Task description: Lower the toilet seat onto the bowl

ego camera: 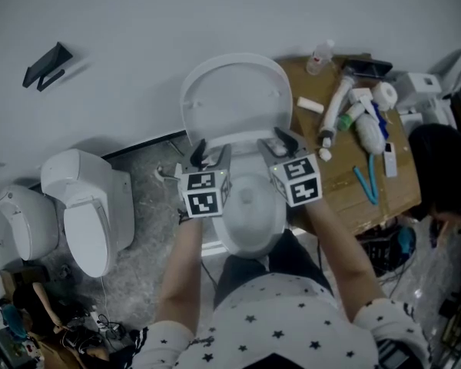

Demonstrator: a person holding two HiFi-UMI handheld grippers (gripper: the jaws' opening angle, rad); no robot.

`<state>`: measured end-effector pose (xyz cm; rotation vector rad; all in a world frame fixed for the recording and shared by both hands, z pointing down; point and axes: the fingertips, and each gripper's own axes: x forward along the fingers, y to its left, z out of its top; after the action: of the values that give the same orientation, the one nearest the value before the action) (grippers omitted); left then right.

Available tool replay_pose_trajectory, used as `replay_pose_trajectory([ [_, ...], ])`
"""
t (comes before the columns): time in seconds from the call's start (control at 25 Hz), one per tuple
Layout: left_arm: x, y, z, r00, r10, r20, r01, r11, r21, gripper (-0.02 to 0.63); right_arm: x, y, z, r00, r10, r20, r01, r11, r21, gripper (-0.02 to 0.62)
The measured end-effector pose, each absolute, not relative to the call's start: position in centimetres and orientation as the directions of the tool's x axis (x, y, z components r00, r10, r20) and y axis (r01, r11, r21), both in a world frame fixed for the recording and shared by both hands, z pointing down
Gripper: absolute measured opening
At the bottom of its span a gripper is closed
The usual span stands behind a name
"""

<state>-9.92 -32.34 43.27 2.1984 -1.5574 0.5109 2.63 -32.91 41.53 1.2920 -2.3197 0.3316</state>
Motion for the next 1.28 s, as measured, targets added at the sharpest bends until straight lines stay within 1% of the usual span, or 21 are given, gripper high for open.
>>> replay_pose_trajectory([
  [1.28, -9.4, -25.5, 44.6, 0.352, -0.765, 0.540, -0.927, -0.364, 0.090, 0.242, 3.2, -25.9, 42.8, -0.424, -0.733, 0.532, -0.859, 0.512, 0.020, 0.190],
])
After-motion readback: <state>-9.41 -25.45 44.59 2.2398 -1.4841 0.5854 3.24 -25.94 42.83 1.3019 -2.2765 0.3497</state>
